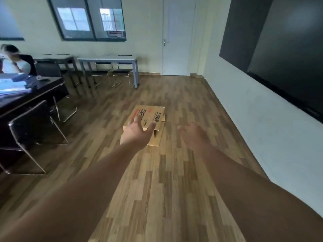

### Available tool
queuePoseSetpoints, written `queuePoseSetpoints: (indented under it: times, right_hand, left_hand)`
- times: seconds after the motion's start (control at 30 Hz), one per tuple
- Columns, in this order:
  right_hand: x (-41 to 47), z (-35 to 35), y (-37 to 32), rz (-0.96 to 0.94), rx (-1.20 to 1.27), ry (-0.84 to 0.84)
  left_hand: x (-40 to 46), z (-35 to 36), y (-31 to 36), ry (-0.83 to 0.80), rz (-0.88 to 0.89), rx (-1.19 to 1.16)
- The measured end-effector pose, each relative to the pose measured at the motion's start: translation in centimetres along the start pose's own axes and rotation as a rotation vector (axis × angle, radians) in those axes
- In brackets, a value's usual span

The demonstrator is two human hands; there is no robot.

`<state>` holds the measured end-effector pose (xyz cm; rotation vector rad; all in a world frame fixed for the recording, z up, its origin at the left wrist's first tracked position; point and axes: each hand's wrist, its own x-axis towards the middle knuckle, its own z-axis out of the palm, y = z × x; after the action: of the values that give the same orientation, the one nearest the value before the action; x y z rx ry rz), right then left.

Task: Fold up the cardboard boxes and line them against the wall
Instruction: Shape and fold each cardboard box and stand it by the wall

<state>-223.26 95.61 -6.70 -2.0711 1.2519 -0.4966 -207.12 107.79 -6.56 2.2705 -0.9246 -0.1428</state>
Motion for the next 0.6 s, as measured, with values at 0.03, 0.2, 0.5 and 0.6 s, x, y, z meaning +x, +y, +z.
queuePoseSetpoints:
  times: [0.03,0.2,0.5,0.6]
  right_hand:
    - [2.5,0.9,-1.3,-0.015,-0.011,-0.030]
    - [14.5,7.7,-5.0,-0.032,0.012,-0.147]
    - [39.2,21.8,-11.3,0.102,-0.061,-0.288]
    - [46.2,24.0,-12.4,0.122,-0.053,-0.298]
  left_hand:
    - [2.6,-0.1,-0.9,0.013,-0.023,0.004]
    - [15.2,1.2,-6.2,-0.006,-0.103,0.024]
    - [42.6,3.9,-16.4,-0.132,-0.205,0.058]
    - [50.7,5.2,-16.8,-0.128,-0.191,0.081]
